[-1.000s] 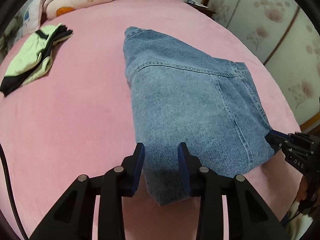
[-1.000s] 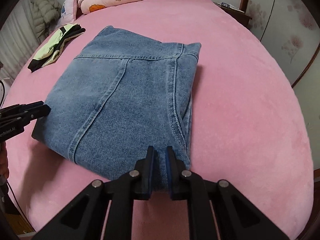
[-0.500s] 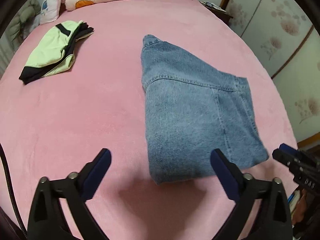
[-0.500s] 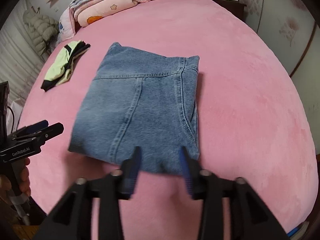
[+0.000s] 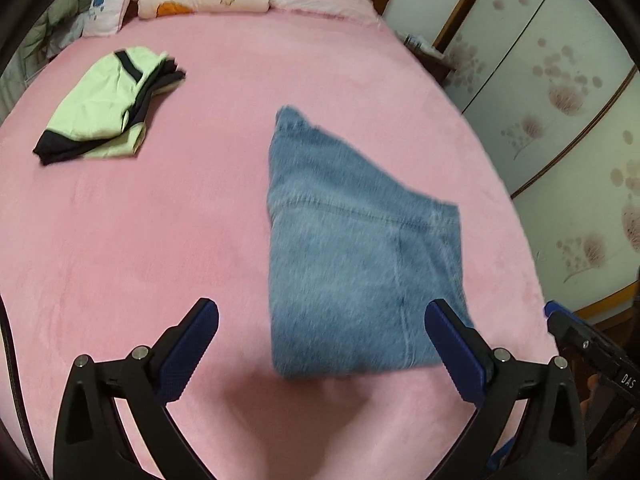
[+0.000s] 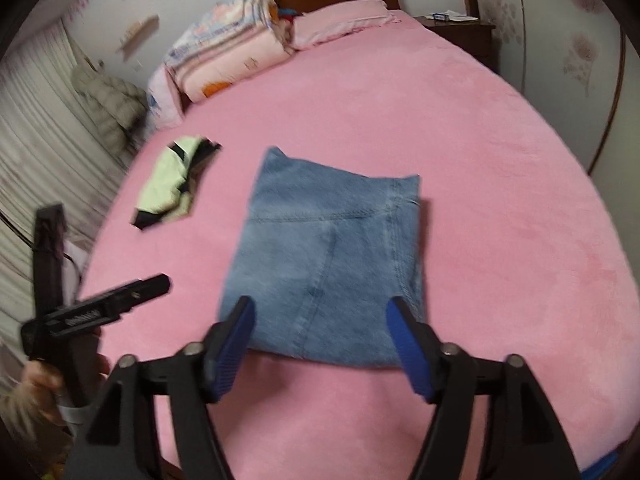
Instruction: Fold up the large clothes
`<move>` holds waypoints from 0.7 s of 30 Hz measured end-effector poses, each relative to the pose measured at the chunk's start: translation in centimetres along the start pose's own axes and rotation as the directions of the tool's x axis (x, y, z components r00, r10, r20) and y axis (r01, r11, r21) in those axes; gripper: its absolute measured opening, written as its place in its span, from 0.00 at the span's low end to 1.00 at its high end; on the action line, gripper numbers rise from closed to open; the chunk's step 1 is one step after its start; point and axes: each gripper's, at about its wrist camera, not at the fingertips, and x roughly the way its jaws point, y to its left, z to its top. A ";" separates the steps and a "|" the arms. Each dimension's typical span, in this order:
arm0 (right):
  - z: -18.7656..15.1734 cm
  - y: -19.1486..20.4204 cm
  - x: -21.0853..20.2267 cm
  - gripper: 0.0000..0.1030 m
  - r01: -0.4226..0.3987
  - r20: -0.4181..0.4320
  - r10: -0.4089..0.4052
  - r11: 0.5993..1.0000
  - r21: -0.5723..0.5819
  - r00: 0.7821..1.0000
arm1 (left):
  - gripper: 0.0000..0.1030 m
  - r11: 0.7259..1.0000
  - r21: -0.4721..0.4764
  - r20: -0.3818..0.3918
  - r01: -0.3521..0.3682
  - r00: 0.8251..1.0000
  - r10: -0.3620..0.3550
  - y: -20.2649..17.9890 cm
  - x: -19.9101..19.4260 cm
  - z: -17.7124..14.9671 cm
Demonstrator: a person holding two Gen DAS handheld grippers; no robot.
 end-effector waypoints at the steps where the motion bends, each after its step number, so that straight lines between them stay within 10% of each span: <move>1: 0.2 -0.2 0.3 0.83 -0.013 0.011 0.013 1.000 -0.002 1.000 | 1.00 1.000 0.010 0.039 0.006 0.999 -0.006 0.0 0.0 0.3; 11: 1.8 -5.8 8.5 1.00 0.068 -0.070 -0.068 0.998 -0.012 0.995 | 0.99 0.999 0.032 -0.055 -0.008 0.998 0.010 1.5 8.0 1.7; 21: 2.0 -12.9 19.0 0.82 -0.177 -0.252 0.230 0.961 0.213 0.940 | 0.99 0.974 -0.005 -0.240 0.227 0.945 -0.221 3.0 17.3 2.3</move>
